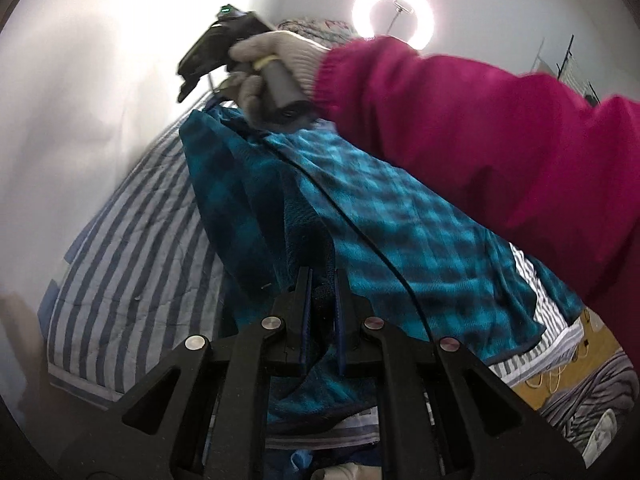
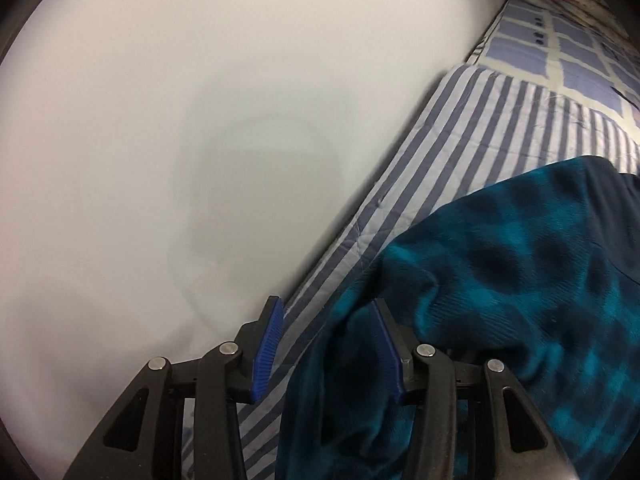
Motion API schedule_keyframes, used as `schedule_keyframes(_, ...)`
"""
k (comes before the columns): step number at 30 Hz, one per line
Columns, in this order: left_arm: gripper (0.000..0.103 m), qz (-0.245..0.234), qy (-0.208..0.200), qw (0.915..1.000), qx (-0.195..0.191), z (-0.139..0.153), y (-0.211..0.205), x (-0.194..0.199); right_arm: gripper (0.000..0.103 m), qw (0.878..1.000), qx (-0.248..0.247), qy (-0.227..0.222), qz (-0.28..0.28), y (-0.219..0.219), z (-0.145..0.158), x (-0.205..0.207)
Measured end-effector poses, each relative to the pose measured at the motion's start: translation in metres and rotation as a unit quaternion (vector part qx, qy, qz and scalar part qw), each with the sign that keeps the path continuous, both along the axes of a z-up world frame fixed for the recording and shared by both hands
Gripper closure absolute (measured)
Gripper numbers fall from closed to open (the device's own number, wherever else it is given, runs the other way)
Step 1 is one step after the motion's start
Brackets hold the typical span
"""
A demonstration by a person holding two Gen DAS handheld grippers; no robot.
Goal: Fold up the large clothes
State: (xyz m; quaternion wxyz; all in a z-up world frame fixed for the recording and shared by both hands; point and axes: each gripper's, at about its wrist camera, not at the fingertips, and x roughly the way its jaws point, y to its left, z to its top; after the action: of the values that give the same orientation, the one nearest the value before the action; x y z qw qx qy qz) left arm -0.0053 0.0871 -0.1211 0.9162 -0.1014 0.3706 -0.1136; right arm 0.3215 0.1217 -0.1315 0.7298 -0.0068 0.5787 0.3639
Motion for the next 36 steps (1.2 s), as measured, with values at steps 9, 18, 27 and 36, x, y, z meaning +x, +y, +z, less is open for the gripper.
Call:
schedule_keyframes(9,0.095,-0.008,-0.001,0.9998,0.021,0.0,-0.003,-0.002,0.103,0.999,-0.032,-0.011,-0.001,-0.002,-0.007,-0.009)
schedule_keyframes(18,0.095,-0.038,-0.01,0.9977,0.056,0.004,-0.006,-0.021,0.103,0.993,0.068,-0.034,-0.088,-0.133,0.064,-0.013)
schedule_keyframes(27,0.094,-0.098,0.019,0.9895,0.105,-0.009,-0.026,-0.041,0.102,0.986,-0.028,0.012,-0.165,-0.262,-0.01,-0.042)
schedule_keyframes(36,0.067,-0.075,0.016,0.9942,0.075,0.018,0.01,-0.068,0.076,0.989,-0.048,-0.082,-0.117,-0.254,0.054,-0.079)
